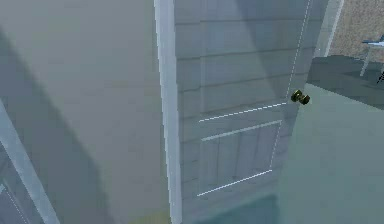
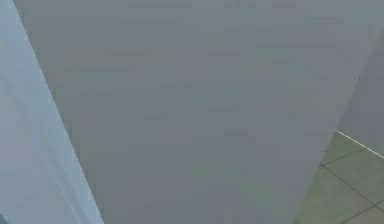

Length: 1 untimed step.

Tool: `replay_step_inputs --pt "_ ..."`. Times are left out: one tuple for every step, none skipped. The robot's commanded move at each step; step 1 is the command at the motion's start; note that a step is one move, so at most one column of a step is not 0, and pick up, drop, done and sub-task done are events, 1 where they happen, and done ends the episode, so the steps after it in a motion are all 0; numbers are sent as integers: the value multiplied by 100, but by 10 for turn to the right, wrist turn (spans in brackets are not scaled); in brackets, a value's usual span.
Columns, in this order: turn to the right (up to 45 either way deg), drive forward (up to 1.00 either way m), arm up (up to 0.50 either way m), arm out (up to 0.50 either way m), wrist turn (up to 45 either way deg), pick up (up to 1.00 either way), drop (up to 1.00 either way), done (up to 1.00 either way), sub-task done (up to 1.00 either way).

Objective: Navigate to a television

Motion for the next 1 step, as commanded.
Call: replay_step_inputs --pt "60 0 0 0 0 0 0 0 0"
